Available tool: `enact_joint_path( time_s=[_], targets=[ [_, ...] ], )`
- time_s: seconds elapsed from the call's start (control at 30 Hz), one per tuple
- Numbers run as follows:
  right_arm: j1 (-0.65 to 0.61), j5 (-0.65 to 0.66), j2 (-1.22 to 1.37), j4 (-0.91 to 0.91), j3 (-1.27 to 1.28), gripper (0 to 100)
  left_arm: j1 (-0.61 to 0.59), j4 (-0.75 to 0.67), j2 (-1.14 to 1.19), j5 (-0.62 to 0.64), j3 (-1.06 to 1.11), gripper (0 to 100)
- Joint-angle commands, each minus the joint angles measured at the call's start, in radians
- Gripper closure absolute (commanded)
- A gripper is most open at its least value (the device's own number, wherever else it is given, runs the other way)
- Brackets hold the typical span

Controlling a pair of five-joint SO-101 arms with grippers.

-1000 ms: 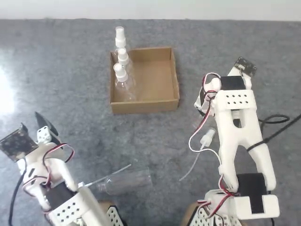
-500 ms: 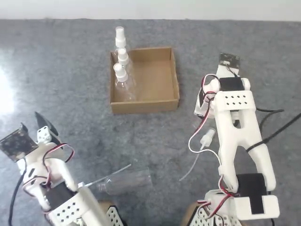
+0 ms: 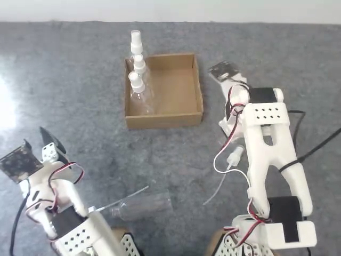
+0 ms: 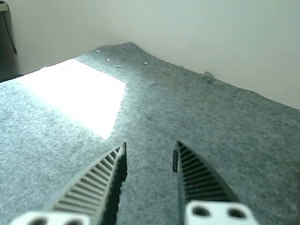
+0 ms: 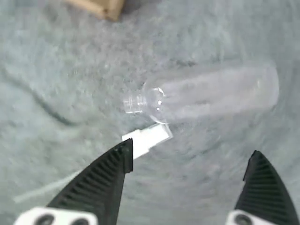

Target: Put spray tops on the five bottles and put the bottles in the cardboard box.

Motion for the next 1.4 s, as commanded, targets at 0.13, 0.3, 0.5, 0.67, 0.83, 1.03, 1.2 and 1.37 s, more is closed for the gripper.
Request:
enact_joint_path(
  time_s=[0.13,0.3,0.5,0.67,0.83,1.03,1.2,1.37],
  targets=[
    [0.015,0.336,-0.059,-0.015,-0.006,66.6,0.005,-0.028,-0.018,-0.006,-0.008,85],
    [0.012,0.462,-0.059,-0.016,-0.006,66.6,0.005,-0.028,-0.018,-0.006,-0.008,85],
    [0.027,0.652,-0.058,-0.053,0.002,66.6,0.005,-0.028,-0.018,-0.006,-0.007,85],
    [0.028,0.793,-0.024,-0.065,0.063,66.6,0.005,-0.028,-0.018,-0.008,-0.007,85],
    [0.056,0.864,0.042,-0.137,0.078,66.6,0.005,-0.028,-0.018,-0.008,-0.007,85],
    [0.058,0.902,0.107,-0.225,0.08,66.6,0.005,-0.028,-0.018,-0.008,-0.007,85],
    [0.062,0.913,0.179,-0.315,0.08,66.6,0.005,-0.028,-0.018,-0.008,-0.007,85],
    [0.062,0.913,0.249,-0.366,0.08,66.6,0.006,-0.028,-0.018,-0.008,-0.007,85]
  ],
)
